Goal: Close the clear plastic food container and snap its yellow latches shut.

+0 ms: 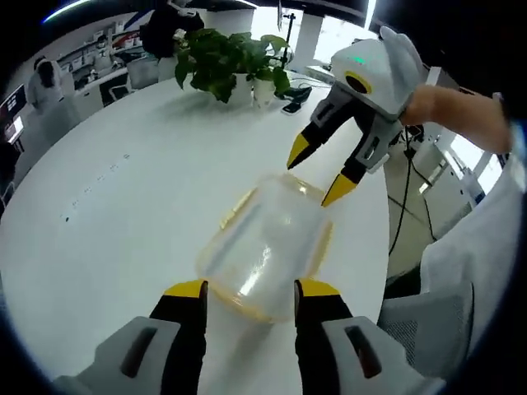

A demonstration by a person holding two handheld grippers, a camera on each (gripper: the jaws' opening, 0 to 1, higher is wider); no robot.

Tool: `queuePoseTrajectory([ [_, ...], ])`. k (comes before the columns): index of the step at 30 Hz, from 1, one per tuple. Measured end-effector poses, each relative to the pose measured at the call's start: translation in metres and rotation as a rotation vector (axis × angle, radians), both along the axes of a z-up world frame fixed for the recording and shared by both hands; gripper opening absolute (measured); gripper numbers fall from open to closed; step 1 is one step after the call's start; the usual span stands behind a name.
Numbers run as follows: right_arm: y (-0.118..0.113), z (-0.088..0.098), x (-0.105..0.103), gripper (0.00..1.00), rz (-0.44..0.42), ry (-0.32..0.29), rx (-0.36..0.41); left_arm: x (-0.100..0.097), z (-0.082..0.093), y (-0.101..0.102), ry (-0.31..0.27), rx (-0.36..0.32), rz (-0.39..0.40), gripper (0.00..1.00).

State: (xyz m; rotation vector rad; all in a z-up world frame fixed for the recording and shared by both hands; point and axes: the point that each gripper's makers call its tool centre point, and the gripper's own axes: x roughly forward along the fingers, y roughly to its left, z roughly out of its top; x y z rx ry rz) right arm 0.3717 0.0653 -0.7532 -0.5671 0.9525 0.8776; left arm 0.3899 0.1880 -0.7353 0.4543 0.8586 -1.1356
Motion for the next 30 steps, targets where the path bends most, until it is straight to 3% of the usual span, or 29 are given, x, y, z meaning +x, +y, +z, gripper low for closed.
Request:
queuePoseTrajectory([
  [4, 0.002, 0.0, 0.001, 0.39, 0.012, 0.002, 0.002, 0.005, 0.0, 0.001, -0.069, 0.046, -0.055, 0.41],
  [18, 0.009, -0.001, 0.0, 0.39, 0.114, -0.007, -0.022, -0.003, -0.003, -0.012, -0.112, 0.073, -0.205, 0.41],
  [20, 0.008, -0.003, -0.001, 0.39, 0.168, -0.018, -0.057, -0.004, -0.005, -0.012, -0.117, 0.079, -0.23, 0.41],
  [30, 0.015, -0.003, -0.002, 0.38, 0.213, -0.018, -0.052, -0.004, -0.007, -0.013, -0.15, 0.098, -0.292, 0.4],
])
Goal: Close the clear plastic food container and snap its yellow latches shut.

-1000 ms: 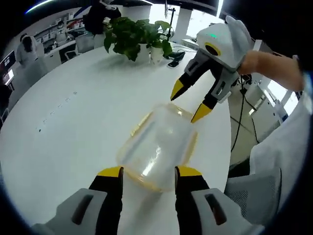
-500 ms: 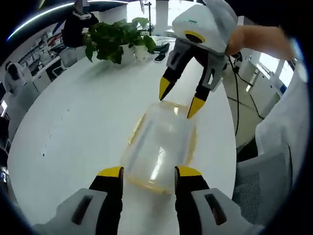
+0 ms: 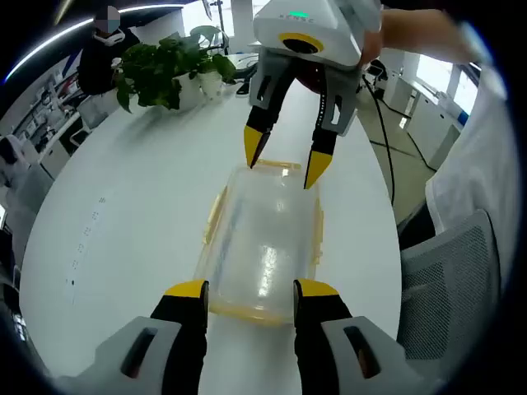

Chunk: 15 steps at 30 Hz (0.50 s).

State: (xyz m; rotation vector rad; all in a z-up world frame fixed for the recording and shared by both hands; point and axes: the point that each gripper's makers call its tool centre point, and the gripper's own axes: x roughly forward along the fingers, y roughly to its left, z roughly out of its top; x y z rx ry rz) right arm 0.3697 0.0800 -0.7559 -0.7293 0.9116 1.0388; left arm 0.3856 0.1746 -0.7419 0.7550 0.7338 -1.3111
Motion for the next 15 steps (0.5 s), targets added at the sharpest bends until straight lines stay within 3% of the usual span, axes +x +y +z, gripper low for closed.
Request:
queuePoseTrajectory([
  [15, 0.022, 0.005, 0.006, 0.38, 0.042, -0.011, 0.037, -0.004, 0.0, -0.023, -0.01, -0.022, -0.061, 0.39],
])
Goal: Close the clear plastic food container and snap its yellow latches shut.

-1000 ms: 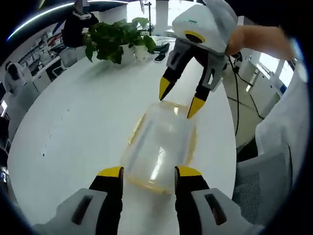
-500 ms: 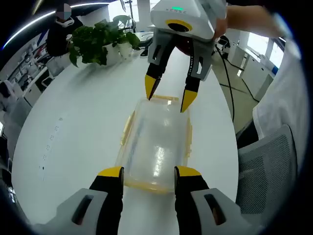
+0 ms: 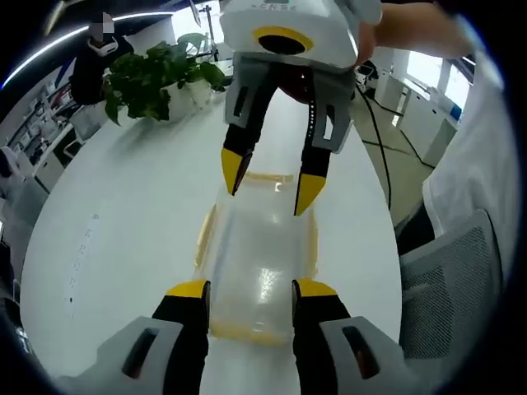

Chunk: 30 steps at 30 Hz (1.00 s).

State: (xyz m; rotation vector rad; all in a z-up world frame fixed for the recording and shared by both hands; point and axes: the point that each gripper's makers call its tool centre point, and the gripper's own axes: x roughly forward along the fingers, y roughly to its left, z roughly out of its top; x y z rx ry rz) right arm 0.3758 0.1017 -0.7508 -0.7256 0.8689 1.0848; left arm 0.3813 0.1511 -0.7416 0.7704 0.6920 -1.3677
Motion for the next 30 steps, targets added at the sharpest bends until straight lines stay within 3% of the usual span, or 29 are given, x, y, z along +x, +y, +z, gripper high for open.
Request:
queuePoseTrajectory([
  [17, 0.022, 0.0, 0.006, 0.38, 0.045, -0.004, 0.017, -0.005, -0.004, -0.021, 0.009, -0.001, -0.04, 0.38],
  [30, 0.025, 0.004, 0.016, 0.39, 0.044, -0.023, 0.027, -0.012, -0.008, -0.018, 0.035, 0.013, -0.044, 0.4],
])
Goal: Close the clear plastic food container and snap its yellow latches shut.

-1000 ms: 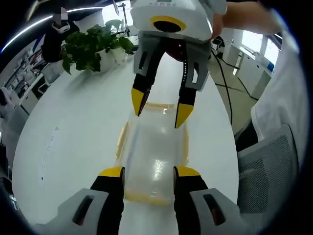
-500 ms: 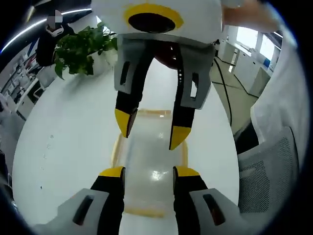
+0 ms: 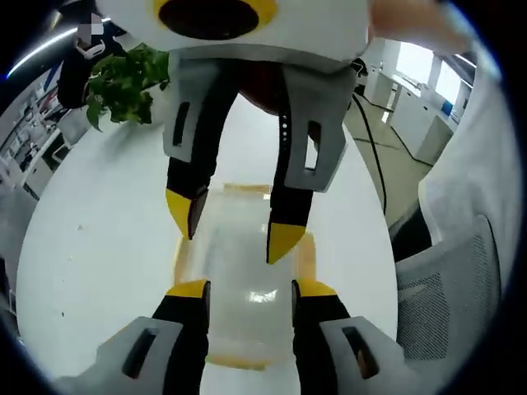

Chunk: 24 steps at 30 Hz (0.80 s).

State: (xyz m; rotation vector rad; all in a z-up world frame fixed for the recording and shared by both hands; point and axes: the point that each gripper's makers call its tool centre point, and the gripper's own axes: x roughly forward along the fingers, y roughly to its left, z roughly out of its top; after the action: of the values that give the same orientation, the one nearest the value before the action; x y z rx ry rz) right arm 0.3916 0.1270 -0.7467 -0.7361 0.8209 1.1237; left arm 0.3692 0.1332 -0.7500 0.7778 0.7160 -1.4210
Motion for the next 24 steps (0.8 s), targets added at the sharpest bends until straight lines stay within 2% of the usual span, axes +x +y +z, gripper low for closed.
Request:
queuePoseTrajectory([
  [9, 0.001, 0.001, 0.008, 0.47, 0.0, -0.012, -0.005, -0.014, -0.006, 0.0, 0.019, 0.003, -0.009, 0.47],
  [20, -0.001, -0.003, 0.013, 0.48, 0.009, 0.001, -0.017, -0.02, -0.012, 0.001, -0.067, 0.019, -0.034, 0.53],
  [24, 0.0, -0.006, 0.014, 0.49, 0.017, 0.011, -0.023, -0.022, -0.013, 0.0, -0.083, 0.012, -0.018, 0.55],
])
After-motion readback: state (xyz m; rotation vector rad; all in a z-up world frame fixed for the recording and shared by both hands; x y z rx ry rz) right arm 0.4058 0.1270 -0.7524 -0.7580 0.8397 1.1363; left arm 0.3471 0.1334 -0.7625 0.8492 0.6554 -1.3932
